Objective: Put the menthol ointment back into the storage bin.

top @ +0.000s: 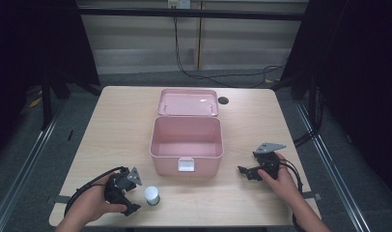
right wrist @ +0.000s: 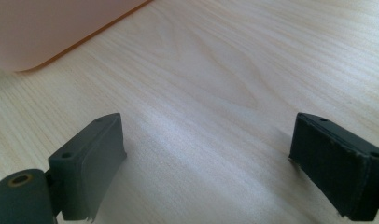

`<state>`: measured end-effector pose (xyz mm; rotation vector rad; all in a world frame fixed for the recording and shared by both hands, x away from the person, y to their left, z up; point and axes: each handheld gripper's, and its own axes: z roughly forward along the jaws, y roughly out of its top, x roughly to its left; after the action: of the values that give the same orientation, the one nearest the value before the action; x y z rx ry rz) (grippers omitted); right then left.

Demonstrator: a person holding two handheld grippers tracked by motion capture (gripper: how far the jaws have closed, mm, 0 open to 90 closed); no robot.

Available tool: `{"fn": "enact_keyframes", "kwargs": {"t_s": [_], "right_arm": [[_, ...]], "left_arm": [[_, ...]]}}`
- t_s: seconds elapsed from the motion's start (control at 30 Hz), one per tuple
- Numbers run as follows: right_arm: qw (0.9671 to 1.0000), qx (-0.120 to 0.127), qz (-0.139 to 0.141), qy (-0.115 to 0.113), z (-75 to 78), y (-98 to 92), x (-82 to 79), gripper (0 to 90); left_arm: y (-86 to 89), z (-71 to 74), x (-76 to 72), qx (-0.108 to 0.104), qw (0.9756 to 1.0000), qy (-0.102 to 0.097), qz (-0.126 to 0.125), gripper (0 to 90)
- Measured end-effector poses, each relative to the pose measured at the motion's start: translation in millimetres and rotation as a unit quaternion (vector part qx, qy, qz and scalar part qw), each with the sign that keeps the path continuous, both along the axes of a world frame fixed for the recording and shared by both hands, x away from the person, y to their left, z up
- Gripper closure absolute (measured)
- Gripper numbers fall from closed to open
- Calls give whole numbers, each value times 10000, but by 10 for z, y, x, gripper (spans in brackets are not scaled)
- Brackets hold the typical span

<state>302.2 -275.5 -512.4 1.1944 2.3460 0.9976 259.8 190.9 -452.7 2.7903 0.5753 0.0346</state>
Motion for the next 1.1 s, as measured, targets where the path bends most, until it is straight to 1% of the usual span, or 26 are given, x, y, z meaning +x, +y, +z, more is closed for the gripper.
{"fn": "enact_keyframes", "kwargs": {"t_s": [0.03,0.13,0.23,0.3,0.37,0.4,0.43,0.47,0.5,0.53,0.57,0.6,0.63,0.7,0.77,0.83,0.9,1.1], "right_arm": [[10000,1,0,1,0,0,0,94],[10000,0,2,0,0,0,0,94],[10000,10,-24,10,1,2,-7,94],[10000,9,-13,-7,0,0,-7,94],[10000,14,-27,6,1,2,-10,94],[10000,14,-27,6,1,2,-10,94],[10000,13,-27,4,0,2,-9,94],[10000,13,-26,5,1,2,-10,94],[10000,14,-29,5,1,2,-10,94],[10000,14,-29,5,1,2,-10,94],[10000,-3,-42,-1,2,2,-12,94],[10000,-3,-42,-1,2,2,-12,94],[10000,-3,-50,1,2,3,-14,94],[10000,-1,-50,2,2,3,-14,94],[10000,-4,-50,1,2,3,-14,94],[10000,-3,-51,0,2,3,-14,94],[10000,-5,-49,-2,2,3,-14,94],[10000,-2,-51,2,2,3,-14,94]], "left_arm": [[-20,17,9,-19,10000,61,-30,240],[-76,56,28,68,9998,160,-132,246],[-121,82,54,181,9996,168,-158,248],[-146,103,74,187,9995,169,-175,255],[-181,125,93,276,9991,218,-217,259],[-195,125,96,259,9992,234,-219,259],[-215,132,98,295,9990,238,-240,260],[-240,139,91,323,9988,292,-228,265],[-252,148,99,363,9984,302,-312,265],[-269,158,95,379,9983,317,-310,265],[-283,176,102,407,9980,319,-366,265],[-292,186,94,389,9983,331,-296,265],[-298,205,104,420,9981,330,-309,265],[-314,229,111,401,9982,334,-285,269],[-340,263,116,473,9977,376,-310,271],[-363,274,114,454,9978,369,-323,275],[-407,297,122,511,9972,423,-357,286],[-454,290,138,521,9968,459,-384,294]]}}
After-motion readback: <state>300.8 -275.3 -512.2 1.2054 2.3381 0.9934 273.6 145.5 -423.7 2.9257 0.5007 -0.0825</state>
